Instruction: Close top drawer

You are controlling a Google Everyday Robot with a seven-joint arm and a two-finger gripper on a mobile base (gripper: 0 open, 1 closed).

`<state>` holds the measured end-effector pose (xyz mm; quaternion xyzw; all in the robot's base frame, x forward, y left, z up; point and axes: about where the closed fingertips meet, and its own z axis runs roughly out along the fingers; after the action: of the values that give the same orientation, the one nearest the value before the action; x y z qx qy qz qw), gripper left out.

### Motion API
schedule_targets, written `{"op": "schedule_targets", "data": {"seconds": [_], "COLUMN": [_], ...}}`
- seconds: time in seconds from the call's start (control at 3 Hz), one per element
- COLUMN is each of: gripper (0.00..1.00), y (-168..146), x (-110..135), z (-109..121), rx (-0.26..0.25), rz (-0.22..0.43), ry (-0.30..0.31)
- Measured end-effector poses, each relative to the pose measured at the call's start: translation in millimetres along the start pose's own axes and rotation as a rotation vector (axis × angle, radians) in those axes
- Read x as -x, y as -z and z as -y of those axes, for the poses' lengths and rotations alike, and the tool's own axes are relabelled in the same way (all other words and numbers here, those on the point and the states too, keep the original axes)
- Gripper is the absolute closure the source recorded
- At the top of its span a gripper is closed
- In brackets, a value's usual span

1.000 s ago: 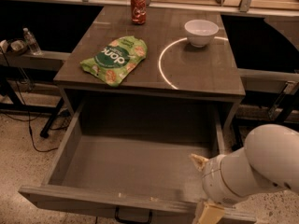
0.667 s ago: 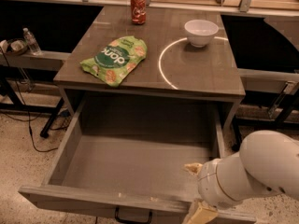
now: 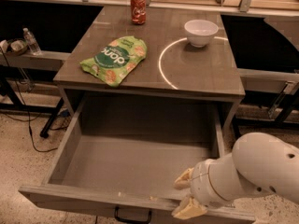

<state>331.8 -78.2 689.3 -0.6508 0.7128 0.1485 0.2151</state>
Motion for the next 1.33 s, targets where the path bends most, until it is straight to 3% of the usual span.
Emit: {"op": "schedule_targets", "data": {"seconds": [0.33, 0.67, 1.0, 1.33], "gripper": [0.91, 1.0, 1.0, 0.97], "y": [0.5, 0.5, -0.3, 2.4], "x": [10.7, 10.7, 29.1, 31.9], "z": [19.7, 19.8, 44.2, 48.2], "rx": [-0.025, -0.025, -0.051, -0.059], "rz": [0.008, 0.008, 0.029, 0.033], "ry": [0.016, 0.016, 0.034, 0.038]}}
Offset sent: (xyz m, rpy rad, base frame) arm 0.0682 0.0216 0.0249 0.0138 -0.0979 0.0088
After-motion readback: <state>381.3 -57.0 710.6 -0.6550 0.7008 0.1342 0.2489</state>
